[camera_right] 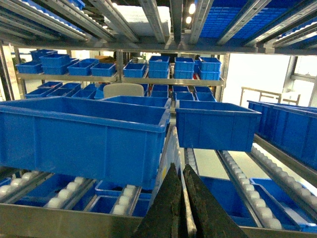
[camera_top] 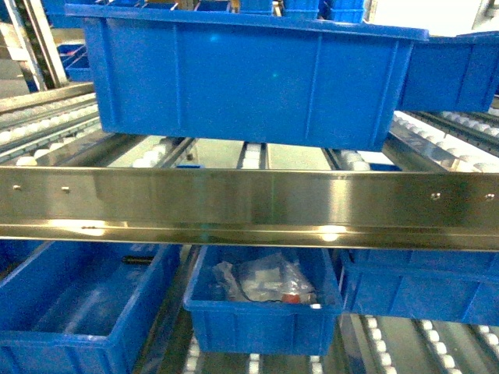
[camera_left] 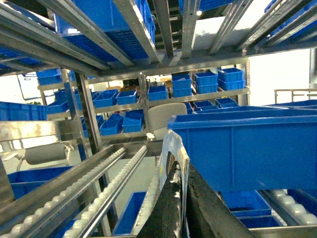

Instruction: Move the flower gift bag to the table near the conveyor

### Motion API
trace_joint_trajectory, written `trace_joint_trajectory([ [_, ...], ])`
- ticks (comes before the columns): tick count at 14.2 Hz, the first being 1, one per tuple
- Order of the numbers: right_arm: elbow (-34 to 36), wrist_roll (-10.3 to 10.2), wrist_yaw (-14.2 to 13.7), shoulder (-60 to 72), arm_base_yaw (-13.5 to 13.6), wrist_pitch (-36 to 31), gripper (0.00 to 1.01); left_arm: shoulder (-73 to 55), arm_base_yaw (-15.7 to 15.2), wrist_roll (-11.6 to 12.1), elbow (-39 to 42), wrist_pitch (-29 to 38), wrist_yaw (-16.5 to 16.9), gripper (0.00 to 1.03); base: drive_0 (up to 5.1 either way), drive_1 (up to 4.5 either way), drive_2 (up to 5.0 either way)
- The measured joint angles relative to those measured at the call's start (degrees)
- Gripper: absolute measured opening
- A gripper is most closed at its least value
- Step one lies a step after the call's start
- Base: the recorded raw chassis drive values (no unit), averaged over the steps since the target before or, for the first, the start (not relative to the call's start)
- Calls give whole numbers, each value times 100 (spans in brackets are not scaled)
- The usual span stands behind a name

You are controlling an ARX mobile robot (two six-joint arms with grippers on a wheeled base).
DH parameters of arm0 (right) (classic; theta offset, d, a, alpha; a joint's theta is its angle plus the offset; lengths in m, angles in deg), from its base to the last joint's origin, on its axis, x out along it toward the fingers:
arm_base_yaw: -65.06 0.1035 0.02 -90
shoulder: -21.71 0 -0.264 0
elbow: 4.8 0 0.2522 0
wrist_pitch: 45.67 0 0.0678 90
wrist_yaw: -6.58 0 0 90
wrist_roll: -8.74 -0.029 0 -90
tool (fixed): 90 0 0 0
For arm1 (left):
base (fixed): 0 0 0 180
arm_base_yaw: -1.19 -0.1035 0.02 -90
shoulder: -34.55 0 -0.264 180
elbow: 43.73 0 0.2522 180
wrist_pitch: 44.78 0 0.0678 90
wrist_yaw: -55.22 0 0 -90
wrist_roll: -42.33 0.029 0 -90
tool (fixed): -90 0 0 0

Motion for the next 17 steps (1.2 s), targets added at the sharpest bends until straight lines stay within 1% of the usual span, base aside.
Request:
trace_joint_trajectory([
  [17, 0, 0, 2, 2, 0, 0, 2, 0, 0, 0, 0, 4, -2, 2, -458, 86, 396],
])
